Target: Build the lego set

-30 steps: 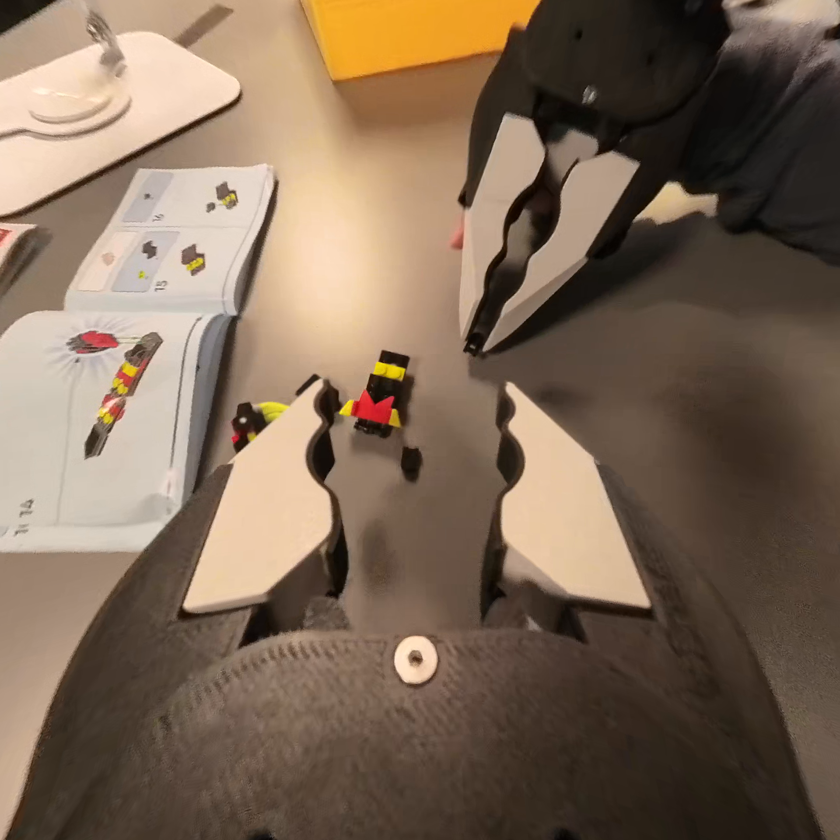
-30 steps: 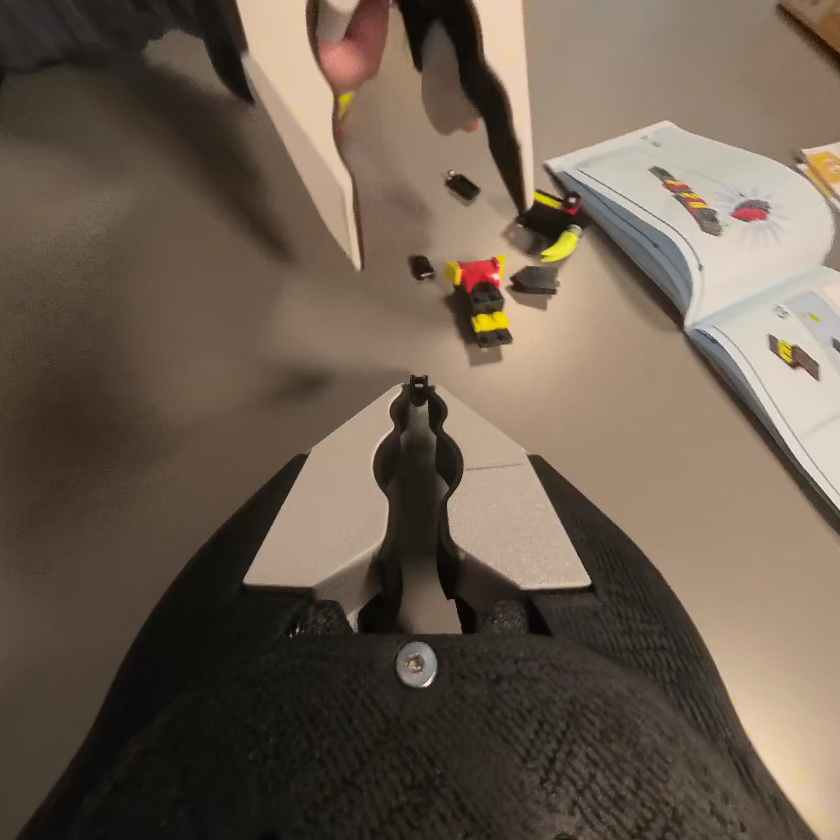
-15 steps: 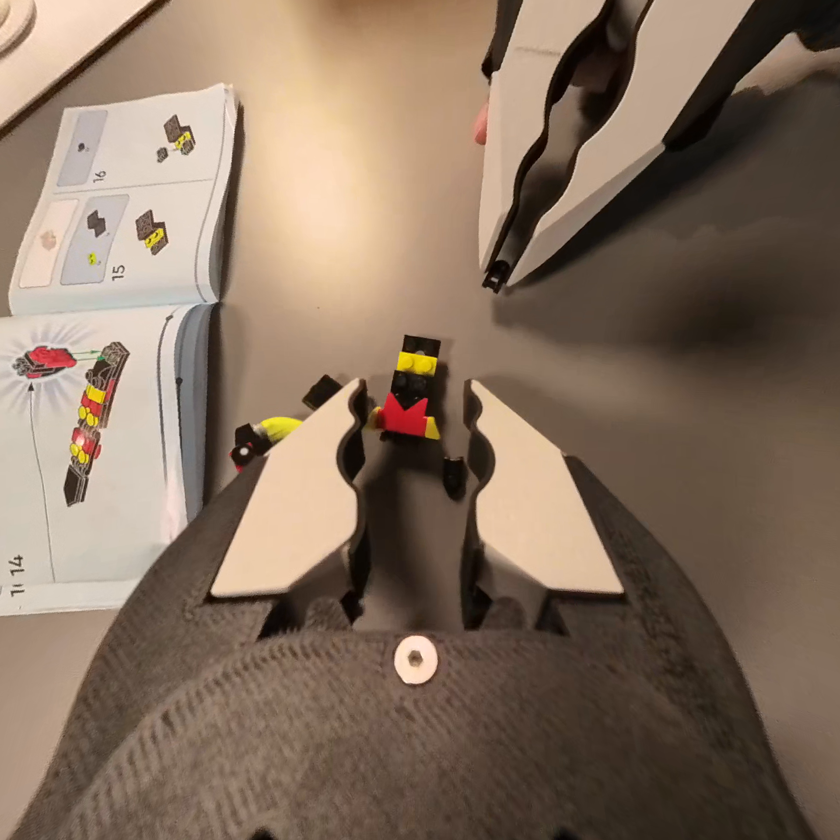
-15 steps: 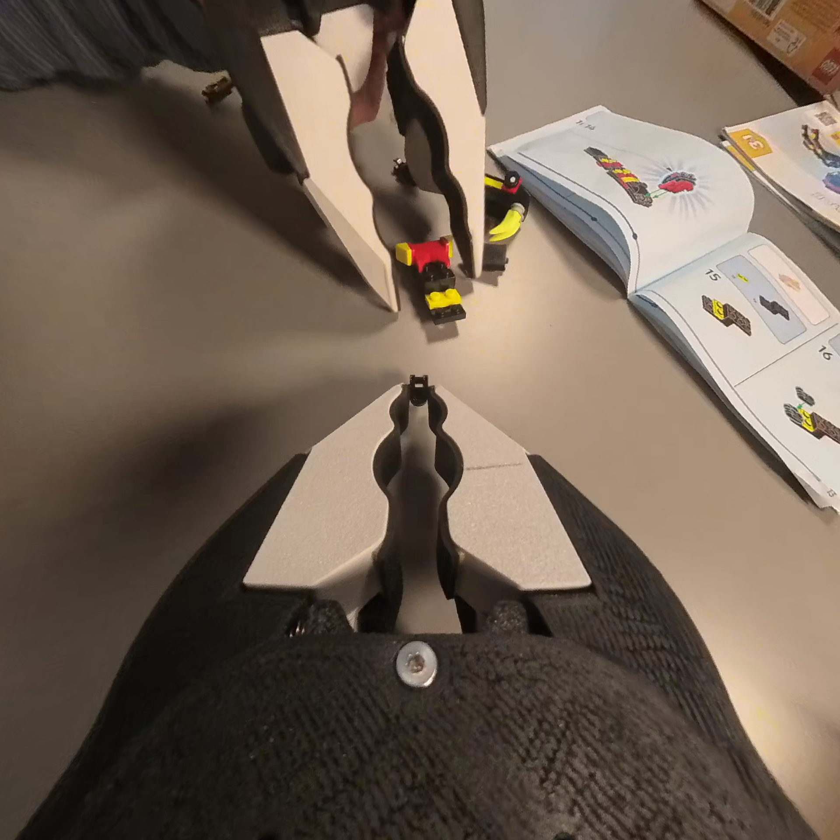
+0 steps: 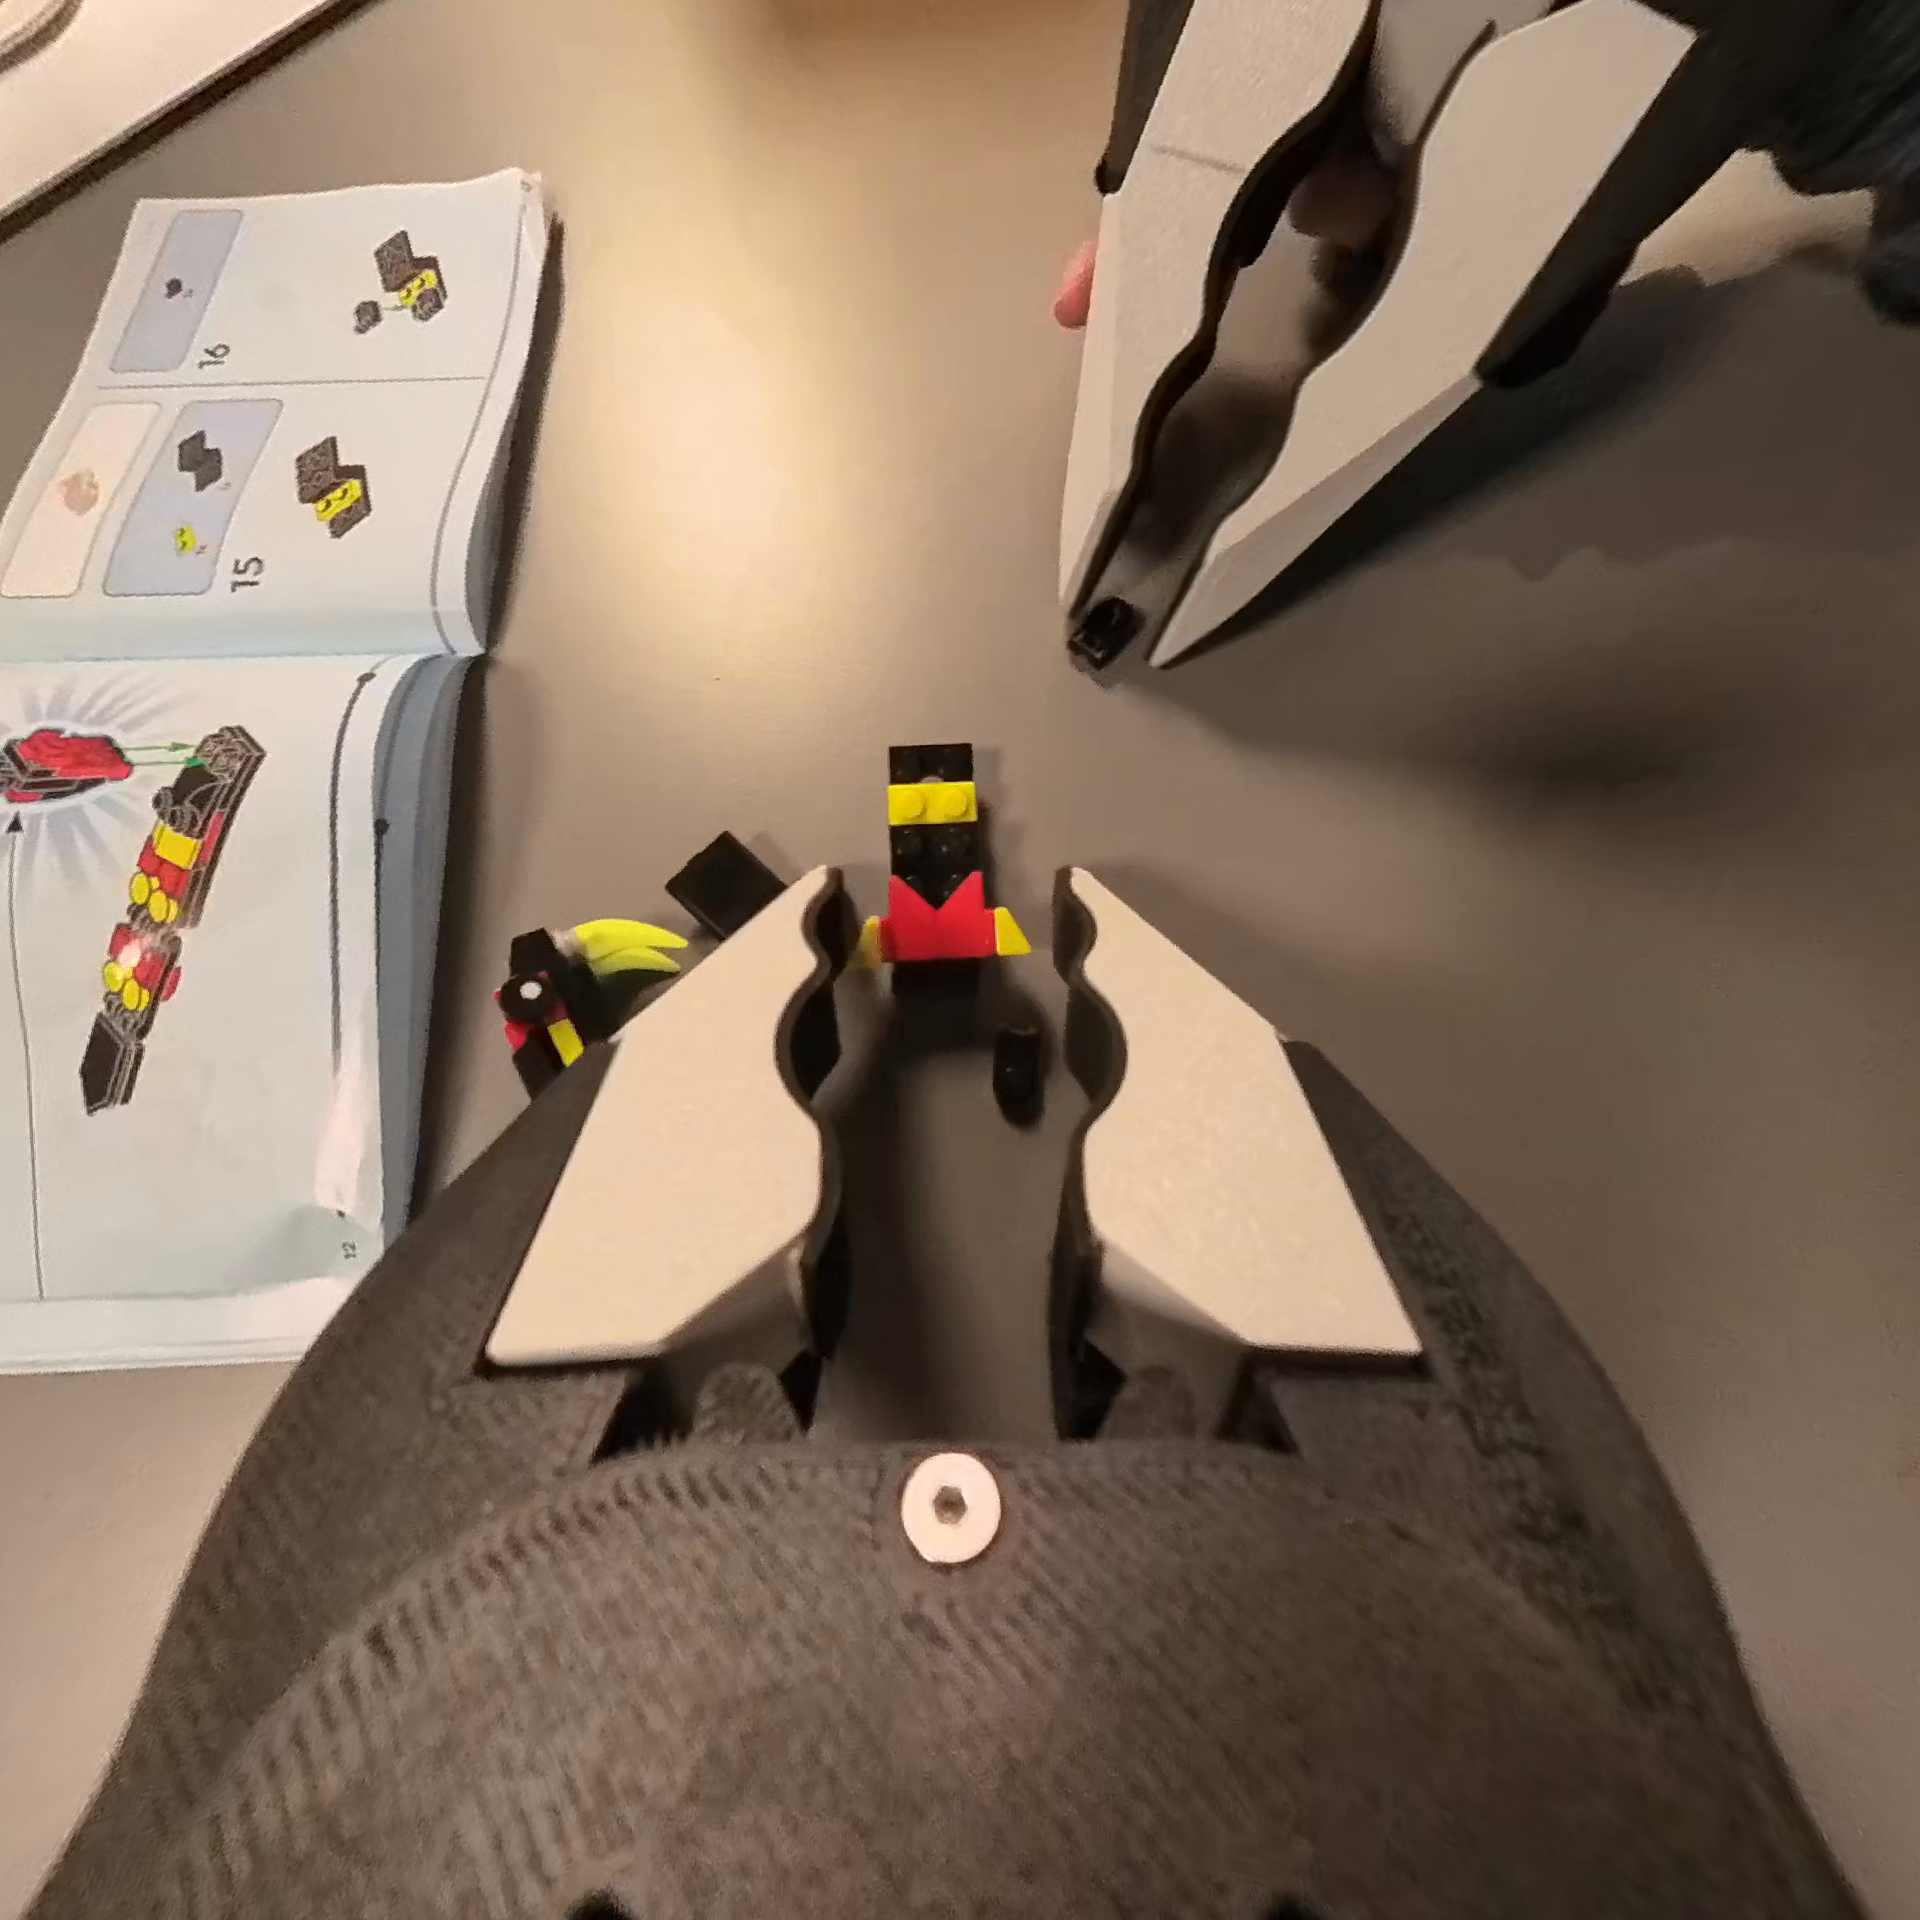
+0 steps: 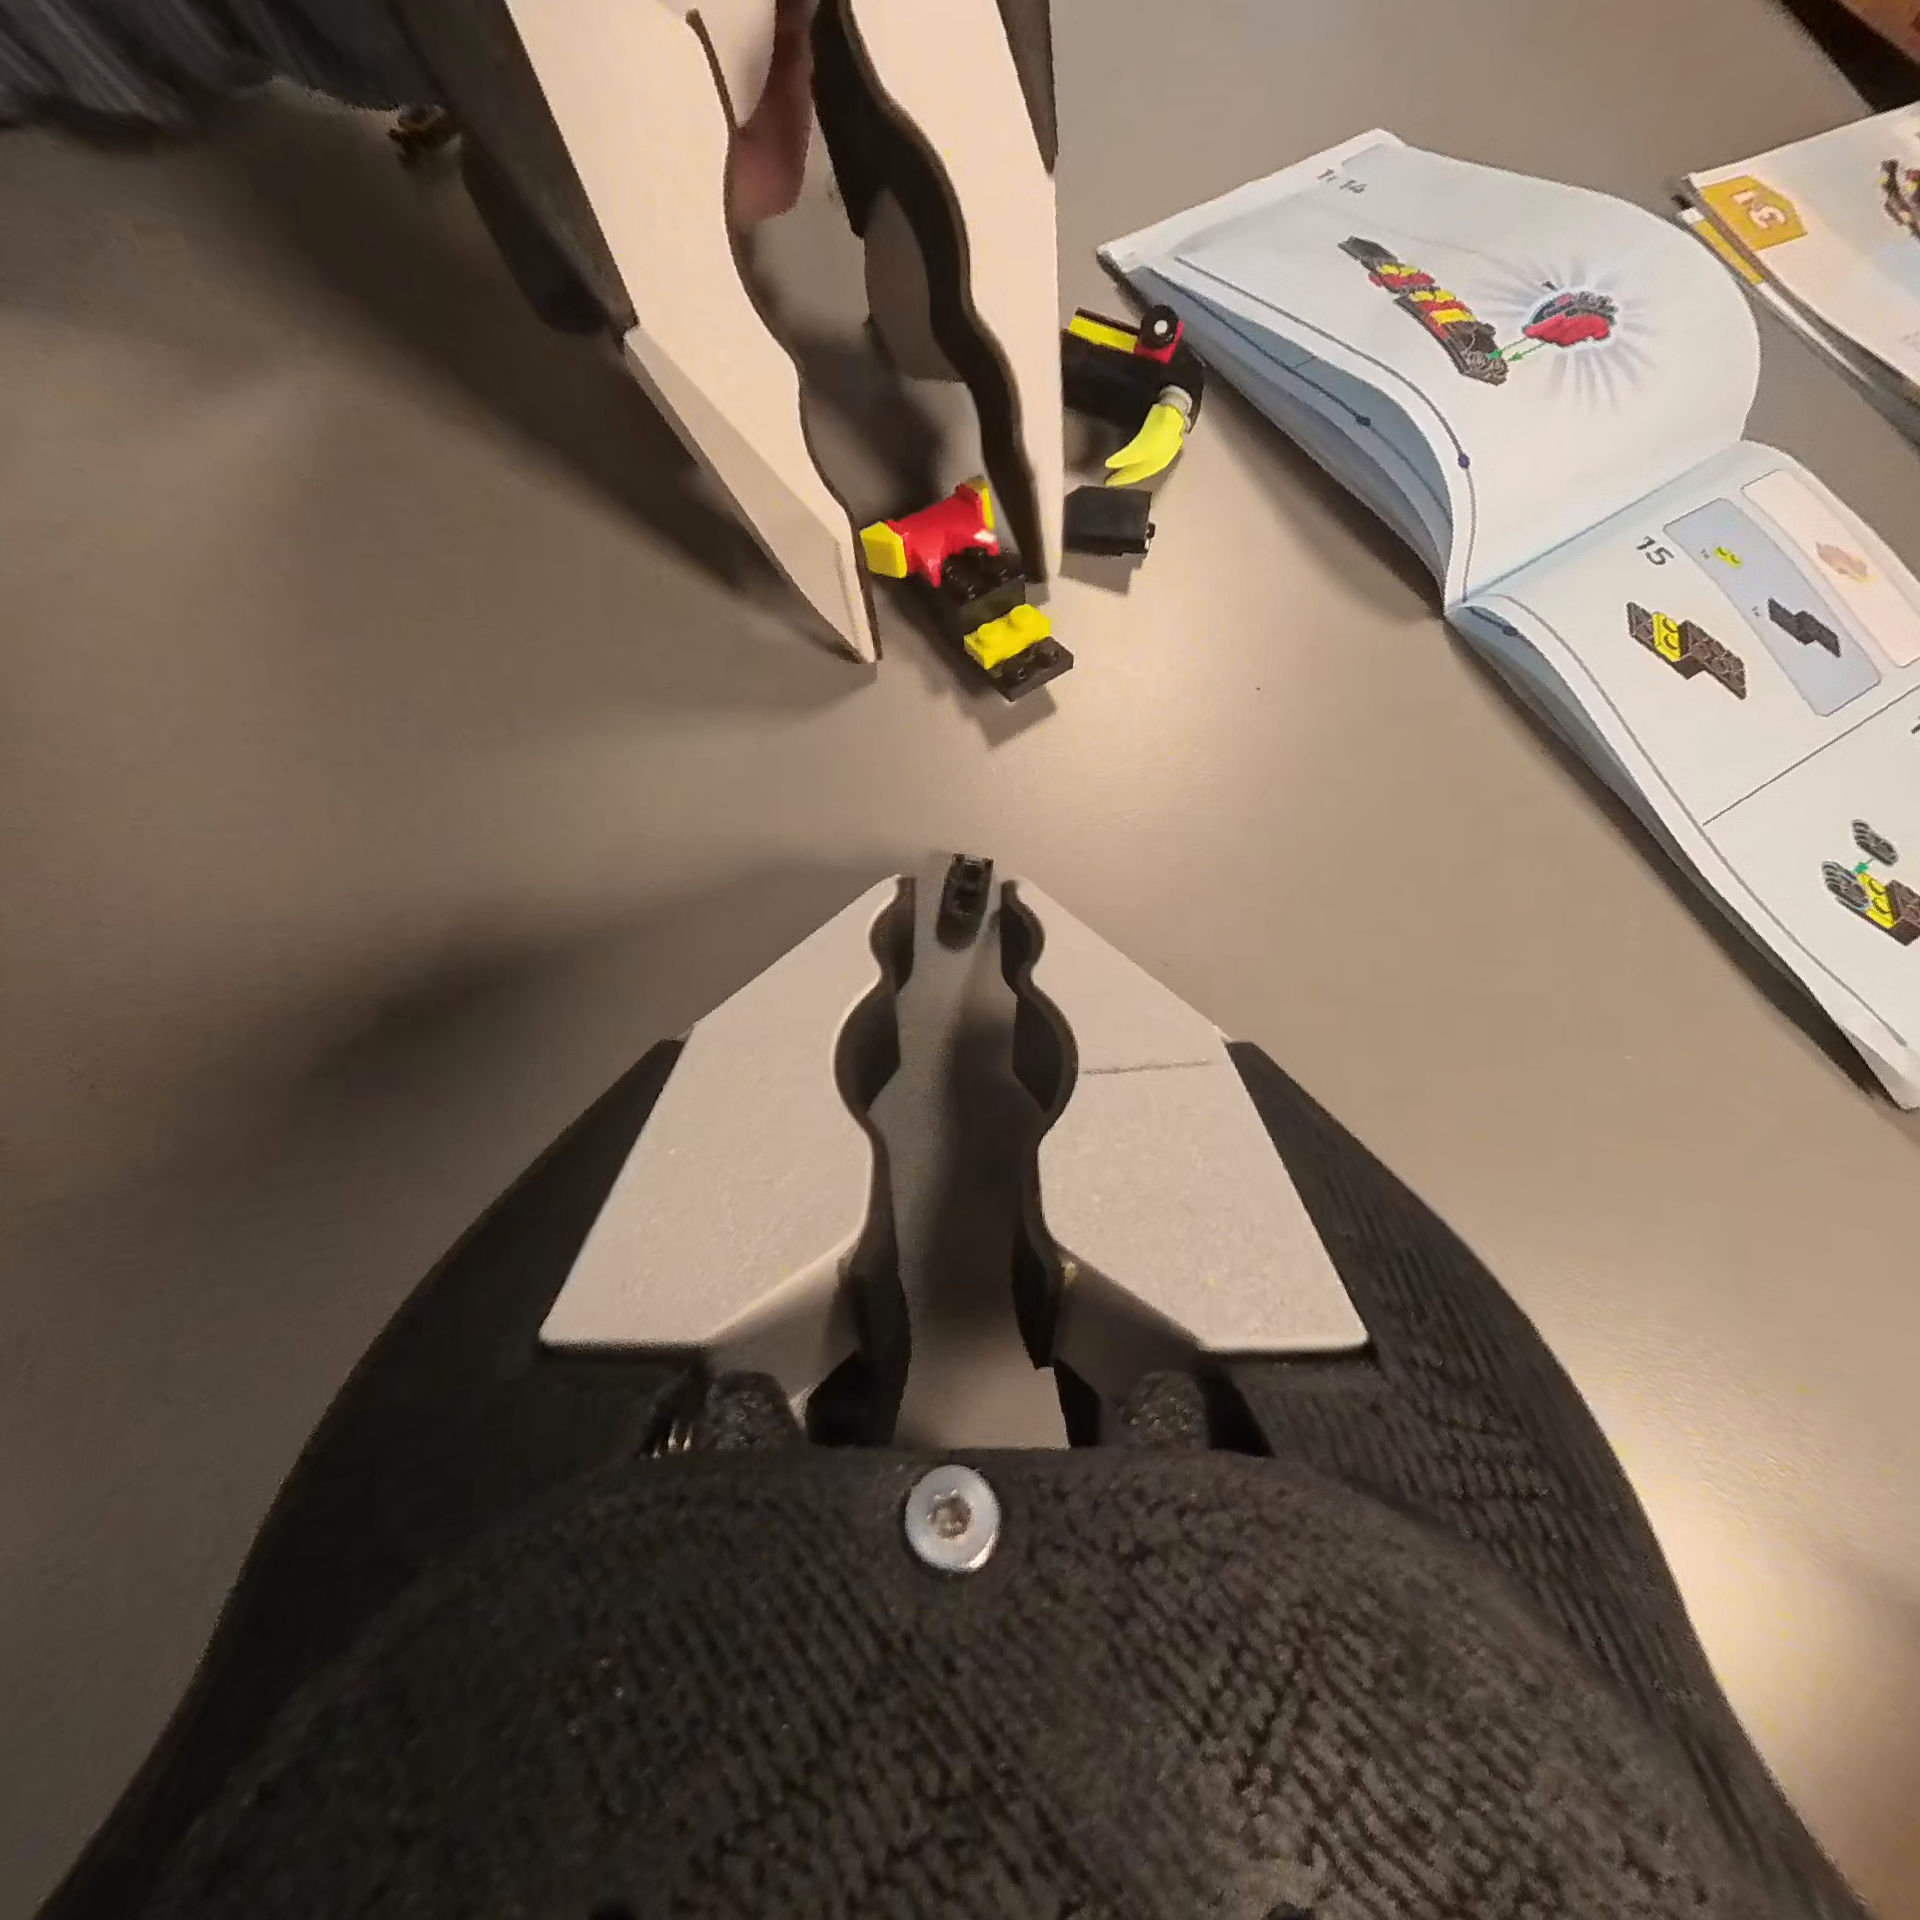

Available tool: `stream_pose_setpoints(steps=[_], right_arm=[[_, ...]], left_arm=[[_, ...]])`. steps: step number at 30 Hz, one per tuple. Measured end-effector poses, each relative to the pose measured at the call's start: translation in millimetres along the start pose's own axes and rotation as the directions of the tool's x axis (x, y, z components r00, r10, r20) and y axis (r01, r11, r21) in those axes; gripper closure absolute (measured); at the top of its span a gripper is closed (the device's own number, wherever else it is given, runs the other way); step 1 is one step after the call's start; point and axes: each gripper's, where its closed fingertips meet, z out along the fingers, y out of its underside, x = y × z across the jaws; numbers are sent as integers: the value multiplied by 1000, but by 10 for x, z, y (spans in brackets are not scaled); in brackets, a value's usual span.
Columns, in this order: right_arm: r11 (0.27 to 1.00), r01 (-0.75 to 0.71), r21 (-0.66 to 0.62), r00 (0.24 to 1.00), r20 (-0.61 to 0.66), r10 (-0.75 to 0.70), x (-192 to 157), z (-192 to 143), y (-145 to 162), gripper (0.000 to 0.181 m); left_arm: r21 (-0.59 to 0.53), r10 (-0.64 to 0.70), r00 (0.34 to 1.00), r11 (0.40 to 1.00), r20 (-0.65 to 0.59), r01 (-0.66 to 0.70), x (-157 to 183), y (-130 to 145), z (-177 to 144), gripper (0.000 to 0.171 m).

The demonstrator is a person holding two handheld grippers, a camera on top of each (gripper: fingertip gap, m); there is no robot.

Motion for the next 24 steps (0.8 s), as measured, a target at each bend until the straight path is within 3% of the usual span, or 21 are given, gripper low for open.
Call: stream_pose_setpoints(steps=[3, 12, 20, 24], right_arm=[[1000, -20, 6, 1000, 5, 20, 10, -15, 3, 164], [998, -57, 3, 993, 107, 56, -147, -45, 21, 162], [989, -148, -3, 988, 55, 148, -92, 34, -46, 161], [988, -150, -30, 989, -15, 150, -21, 52, -37, 175]], left_arm=[[6, -20, 1000, 1000, 19, 20, -43, 1, 1, 127], [12, -13, 1000, 1000, 13, 13, -42, -2, 1, 130], [14, -13, 1000, 1000, 15, 13, -48, -3, 1, 130], [15, -14, 1000, 1000, 15, 13, -46, -3, -2, 130]])
